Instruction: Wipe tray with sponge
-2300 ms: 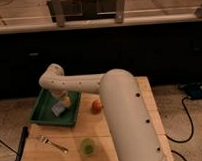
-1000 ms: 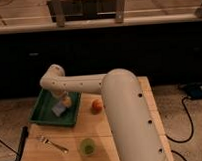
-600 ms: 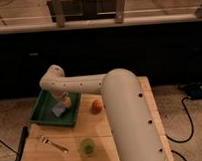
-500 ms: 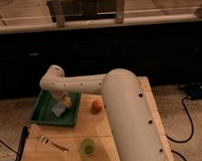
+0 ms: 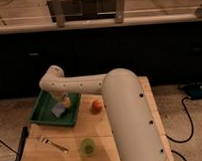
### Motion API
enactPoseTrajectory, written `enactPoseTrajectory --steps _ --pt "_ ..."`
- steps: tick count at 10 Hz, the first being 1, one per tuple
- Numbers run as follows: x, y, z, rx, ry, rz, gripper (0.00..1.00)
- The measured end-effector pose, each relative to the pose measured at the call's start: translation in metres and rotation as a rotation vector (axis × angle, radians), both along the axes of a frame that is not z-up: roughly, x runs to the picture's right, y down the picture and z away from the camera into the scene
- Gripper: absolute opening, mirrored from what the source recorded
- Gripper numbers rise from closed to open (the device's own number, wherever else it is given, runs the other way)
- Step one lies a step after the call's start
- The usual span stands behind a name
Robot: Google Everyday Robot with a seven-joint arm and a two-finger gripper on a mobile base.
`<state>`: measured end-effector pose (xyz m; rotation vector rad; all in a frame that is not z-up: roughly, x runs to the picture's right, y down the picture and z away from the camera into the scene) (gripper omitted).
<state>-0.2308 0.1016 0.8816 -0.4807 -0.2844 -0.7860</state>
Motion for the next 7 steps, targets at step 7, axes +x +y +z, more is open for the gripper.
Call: enactPoseTrajectory --steps 7 --pt "-0.0011 0.0016 -0.003 0.011 -0.018 -0.021 0.01"
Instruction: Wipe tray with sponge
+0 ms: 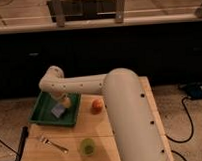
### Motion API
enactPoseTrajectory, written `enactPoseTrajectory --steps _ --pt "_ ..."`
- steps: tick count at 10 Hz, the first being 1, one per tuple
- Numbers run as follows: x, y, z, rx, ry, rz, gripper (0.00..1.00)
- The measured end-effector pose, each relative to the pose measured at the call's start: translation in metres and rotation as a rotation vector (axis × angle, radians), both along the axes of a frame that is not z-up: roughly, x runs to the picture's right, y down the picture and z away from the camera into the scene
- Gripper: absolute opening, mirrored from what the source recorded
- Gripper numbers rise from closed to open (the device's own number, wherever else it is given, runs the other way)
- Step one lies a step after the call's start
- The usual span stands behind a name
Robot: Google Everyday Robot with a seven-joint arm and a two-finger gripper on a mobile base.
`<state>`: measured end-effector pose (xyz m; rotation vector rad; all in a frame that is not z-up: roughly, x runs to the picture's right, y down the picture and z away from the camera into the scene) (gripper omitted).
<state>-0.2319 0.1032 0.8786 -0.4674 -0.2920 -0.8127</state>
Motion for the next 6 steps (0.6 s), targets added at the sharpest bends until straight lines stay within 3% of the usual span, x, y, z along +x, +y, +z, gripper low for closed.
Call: enactPoseTrajectory --steps 6 --pt "-0.001 0.0018 -0.0027 0.006 -0.012 -0.012 0.01"
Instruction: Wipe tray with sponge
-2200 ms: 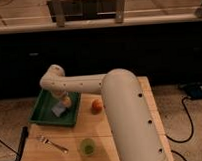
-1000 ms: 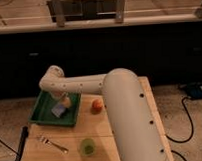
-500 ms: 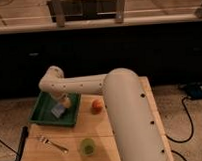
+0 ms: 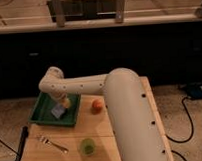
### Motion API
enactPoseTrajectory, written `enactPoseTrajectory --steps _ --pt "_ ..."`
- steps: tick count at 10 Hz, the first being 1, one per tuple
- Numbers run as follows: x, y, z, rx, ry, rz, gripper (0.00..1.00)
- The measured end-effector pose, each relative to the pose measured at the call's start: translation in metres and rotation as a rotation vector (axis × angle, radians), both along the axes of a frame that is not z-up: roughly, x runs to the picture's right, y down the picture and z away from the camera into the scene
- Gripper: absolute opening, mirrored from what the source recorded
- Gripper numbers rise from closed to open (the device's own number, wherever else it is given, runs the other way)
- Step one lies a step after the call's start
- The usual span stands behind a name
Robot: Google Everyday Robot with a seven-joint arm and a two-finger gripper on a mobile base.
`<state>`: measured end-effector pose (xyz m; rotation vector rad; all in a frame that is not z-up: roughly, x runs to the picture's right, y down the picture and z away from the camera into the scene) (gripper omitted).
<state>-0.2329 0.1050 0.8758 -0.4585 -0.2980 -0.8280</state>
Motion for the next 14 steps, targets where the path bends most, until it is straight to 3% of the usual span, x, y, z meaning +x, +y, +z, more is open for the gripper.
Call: enactPoseTrajectory --steps 14 --pt "-0.0033 -0.0016 0.0 0.016 -0.029 -0.024 0.01"
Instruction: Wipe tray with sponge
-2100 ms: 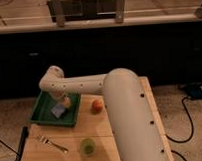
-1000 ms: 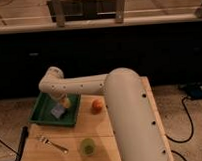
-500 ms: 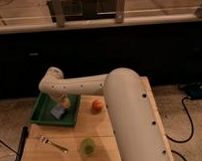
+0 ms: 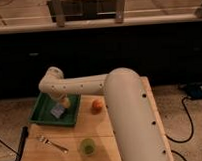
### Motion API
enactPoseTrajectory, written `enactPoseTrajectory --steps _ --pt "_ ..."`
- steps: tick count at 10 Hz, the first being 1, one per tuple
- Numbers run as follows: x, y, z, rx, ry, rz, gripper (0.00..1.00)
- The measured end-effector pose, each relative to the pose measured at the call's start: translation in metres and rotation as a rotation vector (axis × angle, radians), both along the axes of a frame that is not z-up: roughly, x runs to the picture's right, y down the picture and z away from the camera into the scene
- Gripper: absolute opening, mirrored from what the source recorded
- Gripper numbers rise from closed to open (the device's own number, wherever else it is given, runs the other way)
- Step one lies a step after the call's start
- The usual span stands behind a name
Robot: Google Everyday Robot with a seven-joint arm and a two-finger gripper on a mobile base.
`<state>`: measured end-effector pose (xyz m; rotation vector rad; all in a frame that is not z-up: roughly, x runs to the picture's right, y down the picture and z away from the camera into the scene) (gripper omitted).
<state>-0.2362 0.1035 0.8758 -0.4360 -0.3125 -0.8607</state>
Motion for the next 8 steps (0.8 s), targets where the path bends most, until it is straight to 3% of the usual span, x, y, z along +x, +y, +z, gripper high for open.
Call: enactPoseTrajectory --steps 8 --pt "-0.0008 0.0001 0.0004 0.009 -0.018 -0.015 0.01"
